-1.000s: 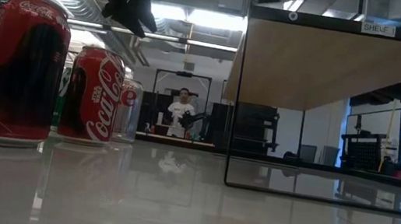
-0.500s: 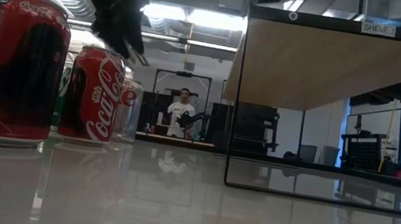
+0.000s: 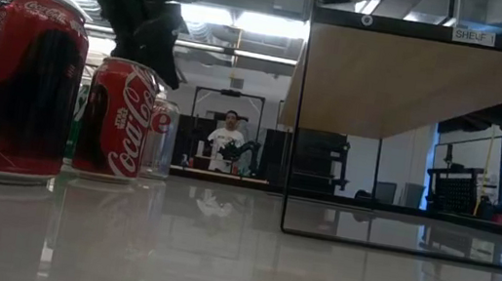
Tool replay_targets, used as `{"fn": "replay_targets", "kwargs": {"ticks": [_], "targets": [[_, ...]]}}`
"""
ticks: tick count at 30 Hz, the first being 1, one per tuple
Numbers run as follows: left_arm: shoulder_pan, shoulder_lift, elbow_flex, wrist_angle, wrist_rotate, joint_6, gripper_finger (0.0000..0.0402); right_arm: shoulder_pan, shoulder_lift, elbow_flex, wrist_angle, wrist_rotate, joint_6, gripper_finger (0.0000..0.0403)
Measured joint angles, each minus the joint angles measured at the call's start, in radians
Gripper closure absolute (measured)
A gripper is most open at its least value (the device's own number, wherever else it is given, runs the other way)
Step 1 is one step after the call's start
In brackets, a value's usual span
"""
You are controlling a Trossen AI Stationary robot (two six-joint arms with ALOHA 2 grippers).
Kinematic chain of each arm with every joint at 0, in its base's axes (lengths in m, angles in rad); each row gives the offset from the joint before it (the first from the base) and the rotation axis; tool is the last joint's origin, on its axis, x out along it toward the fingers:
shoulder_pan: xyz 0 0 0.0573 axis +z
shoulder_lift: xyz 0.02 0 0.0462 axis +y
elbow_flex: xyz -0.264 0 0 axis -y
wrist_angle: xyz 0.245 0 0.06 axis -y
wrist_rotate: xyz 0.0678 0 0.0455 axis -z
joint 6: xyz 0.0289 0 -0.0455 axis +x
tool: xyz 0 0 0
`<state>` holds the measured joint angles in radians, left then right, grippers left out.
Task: Place canned beverage on shelf
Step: Put the top silver soda can on the shelf
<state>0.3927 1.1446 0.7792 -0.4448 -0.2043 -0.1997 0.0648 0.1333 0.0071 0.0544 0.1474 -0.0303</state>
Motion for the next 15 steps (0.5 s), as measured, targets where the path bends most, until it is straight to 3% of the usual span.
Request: {"fn": "replay_targets", "kwargs": {"ticks": [15], "targets": [[0.000, 0.000, -0.106, 0.075, -0.013, -0.003, 0.0030, 0.000, 0.000, 0.000, -0.002, 0.000, 0.000, 0.0402]]}}
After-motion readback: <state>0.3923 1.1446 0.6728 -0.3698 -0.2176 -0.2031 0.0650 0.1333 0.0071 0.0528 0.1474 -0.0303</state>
